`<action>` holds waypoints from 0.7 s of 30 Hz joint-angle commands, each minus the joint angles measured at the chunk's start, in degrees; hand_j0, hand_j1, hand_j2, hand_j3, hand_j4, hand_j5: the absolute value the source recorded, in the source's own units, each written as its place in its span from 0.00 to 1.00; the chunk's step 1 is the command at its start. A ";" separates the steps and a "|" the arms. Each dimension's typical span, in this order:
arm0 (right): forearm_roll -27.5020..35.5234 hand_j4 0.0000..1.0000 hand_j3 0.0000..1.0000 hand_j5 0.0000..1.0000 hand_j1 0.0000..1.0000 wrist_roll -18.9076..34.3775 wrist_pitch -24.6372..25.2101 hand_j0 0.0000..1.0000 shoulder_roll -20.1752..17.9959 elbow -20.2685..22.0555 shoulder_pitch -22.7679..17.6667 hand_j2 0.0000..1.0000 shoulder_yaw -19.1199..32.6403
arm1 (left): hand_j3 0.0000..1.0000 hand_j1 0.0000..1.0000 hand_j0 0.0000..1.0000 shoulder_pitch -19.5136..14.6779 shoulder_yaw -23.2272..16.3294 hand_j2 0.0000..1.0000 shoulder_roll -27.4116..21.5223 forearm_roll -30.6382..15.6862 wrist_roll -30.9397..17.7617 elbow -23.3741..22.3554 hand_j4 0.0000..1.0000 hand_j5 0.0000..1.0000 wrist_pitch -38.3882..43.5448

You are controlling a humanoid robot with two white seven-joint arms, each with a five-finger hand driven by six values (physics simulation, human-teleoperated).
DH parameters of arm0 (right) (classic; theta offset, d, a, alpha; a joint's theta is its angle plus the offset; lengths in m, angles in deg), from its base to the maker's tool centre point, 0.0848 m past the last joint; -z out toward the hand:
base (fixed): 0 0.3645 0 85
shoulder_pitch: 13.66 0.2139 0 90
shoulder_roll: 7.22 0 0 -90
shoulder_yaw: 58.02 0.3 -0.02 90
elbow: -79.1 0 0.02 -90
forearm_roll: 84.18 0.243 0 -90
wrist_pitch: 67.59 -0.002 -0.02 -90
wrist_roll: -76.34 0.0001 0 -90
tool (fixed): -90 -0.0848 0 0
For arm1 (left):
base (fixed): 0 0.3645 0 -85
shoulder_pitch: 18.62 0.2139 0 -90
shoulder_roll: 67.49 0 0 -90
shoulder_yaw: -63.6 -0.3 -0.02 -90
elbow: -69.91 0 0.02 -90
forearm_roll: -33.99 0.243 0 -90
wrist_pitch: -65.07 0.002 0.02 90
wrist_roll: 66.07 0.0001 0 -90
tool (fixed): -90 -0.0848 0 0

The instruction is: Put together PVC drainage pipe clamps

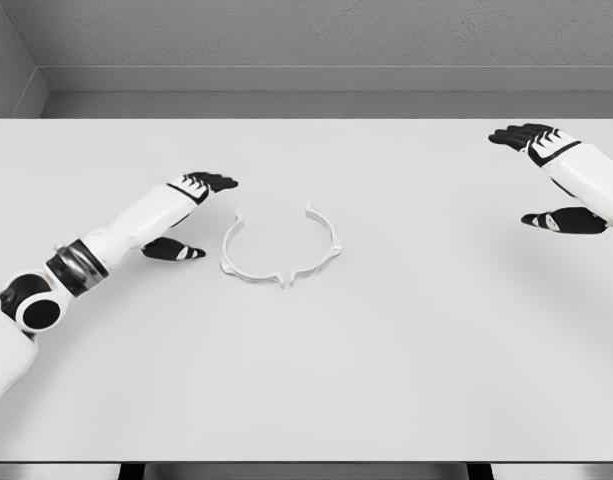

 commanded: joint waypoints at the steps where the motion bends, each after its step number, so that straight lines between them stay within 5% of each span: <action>1: 0.43 1.00 1.00 1.00 1.00 -0.03 0.11 1.00 0.03 0.11 0.00 1.00 -0.01 | 1.00 1.00 1.00 0.00 -0.11 1.00 -0.33 -0.31 0.03 0.98 1.00 1.00 0.01; 21: 0.34 1.00 1.00 1.00 1.00 -0.03 0.11 1.00 0.29 1.78 0.18 1.00 -0.18 | 1.00 1.00 1.00 1.93 -0.20 1.00 -0.50 0.04 0.03 3.79 1.00 1.00 0.01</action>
